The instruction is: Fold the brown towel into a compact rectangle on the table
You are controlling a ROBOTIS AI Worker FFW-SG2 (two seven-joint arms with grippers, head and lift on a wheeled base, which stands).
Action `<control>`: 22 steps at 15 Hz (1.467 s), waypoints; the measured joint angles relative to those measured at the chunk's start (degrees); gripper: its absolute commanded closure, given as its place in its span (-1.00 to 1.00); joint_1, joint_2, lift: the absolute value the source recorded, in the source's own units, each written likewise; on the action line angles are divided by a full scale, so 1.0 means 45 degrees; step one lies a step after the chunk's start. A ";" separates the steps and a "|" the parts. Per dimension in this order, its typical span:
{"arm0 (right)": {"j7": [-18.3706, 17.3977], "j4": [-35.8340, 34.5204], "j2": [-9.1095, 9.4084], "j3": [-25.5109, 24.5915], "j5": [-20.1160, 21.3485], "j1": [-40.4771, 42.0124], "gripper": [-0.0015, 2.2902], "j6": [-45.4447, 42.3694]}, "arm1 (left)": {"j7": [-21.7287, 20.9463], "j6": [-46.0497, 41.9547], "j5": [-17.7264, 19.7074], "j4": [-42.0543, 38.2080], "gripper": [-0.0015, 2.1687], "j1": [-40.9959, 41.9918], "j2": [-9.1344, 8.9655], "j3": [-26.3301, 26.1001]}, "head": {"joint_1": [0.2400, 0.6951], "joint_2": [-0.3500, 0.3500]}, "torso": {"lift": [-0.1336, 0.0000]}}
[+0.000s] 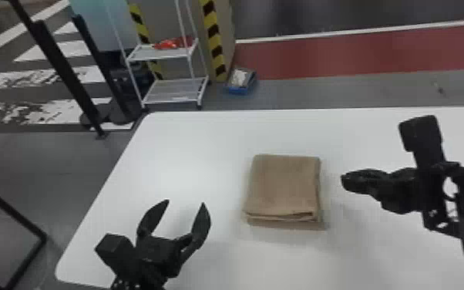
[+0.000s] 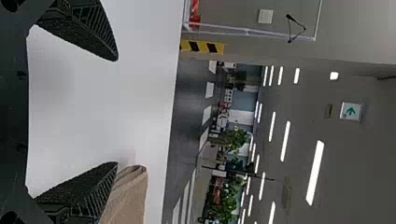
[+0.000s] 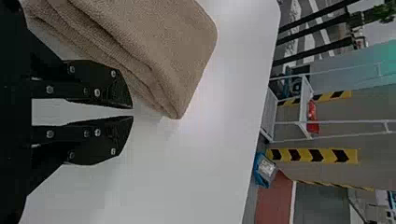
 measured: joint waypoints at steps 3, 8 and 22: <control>-0.0712 -0.1261 -0.0141 -0.1566 -0.1363 0.1890 -0.96 -0.2006 | -0.0139 -0.0153 -0.0022 0.0065 -0.92 -0.0018 -0.0015 -0.0051 | 1.00 0.46 | -0.84; -0.2559 -0.1117 -0.0094 -0.3136 -0.3503 0.4971 -0.96 -0.9486 | -0.0758 -0.1810 -0.0007 0.0293 -0.92 0.0098 -0.0017 -0.0106 | 1.00 0.20 | -0.84; -0.5630 -0.1284 0.0007 -0.2223 -0.3596 0.8516 -0.94 -1.4306 | 0.0043 -0.1250 -0.0102 -0.0508 -0.92 0.0650 -0.0017 -0.0340 | 1.00 0.15 | -0.84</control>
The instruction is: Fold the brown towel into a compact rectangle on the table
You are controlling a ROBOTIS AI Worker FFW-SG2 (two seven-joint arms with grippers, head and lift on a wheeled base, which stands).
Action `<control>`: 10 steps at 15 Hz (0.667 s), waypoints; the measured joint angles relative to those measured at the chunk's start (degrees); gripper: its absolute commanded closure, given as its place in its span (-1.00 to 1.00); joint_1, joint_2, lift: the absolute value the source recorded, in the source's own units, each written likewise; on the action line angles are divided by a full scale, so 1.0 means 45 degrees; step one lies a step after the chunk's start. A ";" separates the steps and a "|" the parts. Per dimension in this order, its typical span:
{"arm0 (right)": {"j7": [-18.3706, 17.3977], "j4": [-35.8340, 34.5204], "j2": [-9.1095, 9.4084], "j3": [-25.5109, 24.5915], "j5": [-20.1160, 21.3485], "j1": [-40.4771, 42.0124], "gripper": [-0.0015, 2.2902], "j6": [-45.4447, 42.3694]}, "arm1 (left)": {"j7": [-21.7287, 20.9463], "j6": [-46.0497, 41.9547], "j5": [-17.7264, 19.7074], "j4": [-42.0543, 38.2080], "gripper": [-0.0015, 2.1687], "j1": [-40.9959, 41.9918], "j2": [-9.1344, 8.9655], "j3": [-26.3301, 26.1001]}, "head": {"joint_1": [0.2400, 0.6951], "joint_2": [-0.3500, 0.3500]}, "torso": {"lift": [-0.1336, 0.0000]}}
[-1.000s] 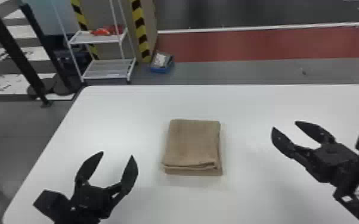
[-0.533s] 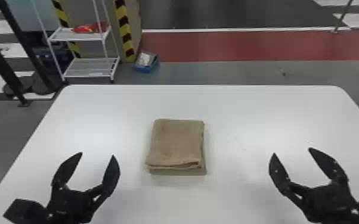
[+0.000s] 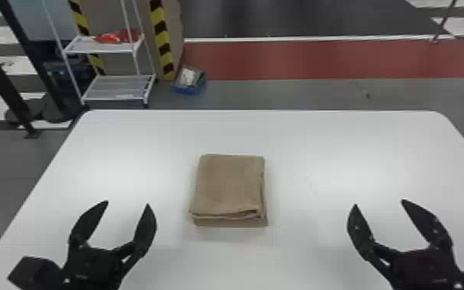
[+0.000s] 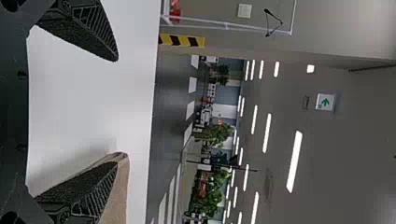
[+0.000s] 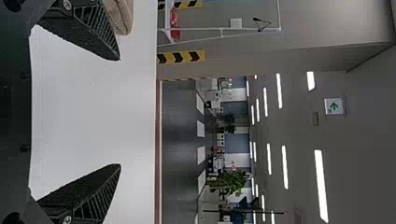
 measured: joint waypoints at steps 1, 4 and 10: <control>-0.0034 -0.0019 -0.0015 0.0039 0.0000 0.0008 -0.94 0.0003 | 0.0000 0.0000 -0.0008 -0.0037 -0.92 0.0009 0.0000 0.0005 | 1.00 0.16 | -0.84; -0.0043 -0.0080 -0.0053 0.0079 0.0000 0.0046 -0.94 0.0009 | 0.0000 0.0000 -0.0022 -0.0095 -0.92 0.0014 0.0000 0.0008 | 1.00 0.16 | -0.84; -0.0055 -0.0097 -0.0057 0.0188 0.0000 0.0043 -0.94 0.0006 | 0.0021 0.0031 -0.0017 -0.0097 -0.92 -0.0022 0.0000 0.0001 | 1.00 0.18 | -0.84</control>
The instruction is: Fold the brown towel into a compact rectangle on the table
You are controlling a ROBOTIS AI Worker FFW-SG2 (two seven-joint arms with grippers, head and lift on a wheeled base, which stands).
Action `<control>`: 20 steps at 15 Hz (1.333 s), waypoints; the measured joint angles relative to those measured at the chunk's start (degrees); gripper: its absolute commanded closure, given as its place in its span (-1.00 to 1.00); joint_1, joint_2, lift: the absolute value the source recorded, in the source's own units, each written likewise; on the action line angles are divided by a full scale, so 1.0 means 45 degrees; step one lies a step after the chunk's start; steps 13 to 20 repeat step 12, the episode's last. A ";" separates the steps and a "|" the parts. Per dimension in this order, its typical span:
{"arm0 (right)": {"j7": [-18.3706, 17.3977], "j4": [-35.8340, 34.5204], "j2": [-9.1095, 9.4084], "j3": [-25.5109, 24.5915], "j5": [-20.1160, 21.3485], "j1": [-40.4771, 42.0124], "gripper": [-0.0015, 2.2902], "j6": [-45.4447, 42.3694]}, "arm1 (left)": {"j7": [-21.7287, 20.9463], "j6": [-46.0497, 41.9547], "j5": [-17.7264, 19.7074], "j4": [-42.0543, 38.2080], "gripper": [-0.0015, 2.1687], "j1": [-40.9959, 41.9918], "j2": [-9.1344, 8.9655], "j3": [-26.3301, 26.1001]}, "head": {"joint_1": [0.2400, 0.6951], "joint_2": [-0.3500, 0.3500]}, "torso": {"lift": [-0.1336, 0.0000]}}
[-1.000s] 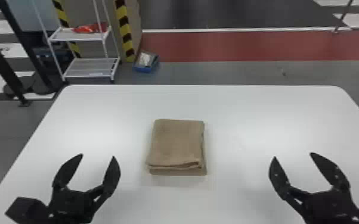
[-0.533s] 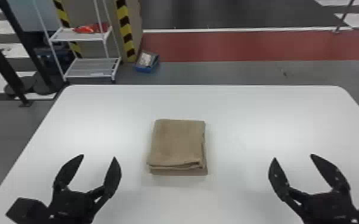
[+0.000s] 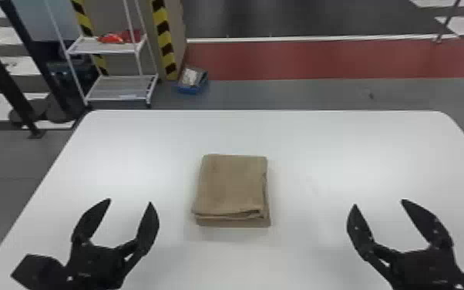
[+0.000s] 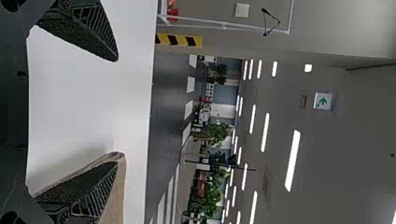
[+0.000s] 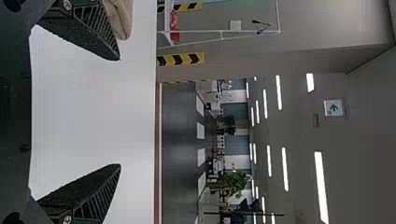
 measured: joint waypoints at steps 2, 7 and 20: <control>-0.0058 0.0000 0.0000 0.0049 0.0000 0.0009 -0.94 -0.0049 | 0.0000 0.0007 0.0012 0.0000 -0.92 -0.0019 0.0012 -0.0009 | 1.00 0.18 | -0.84; -0.0070 0.0000 0.0000 0.0091 -0.0018 0.0048 -0.94 -0.0226 | 0.0000 -0.0016 0.0041 -0.0002 -0.92 0.0027 0.0001 -0.0010 | 1.00 0.19 | -0.84; -0.0066 0.0005 0.0000 0.0127 -0.0020 -0.0011 -0.94 -0.0238 | 0.0015 -0.0043 0.0049 0.0023 -0.92 0.0027 0.0000 0.0007 | 1.00 0.20 | -0.84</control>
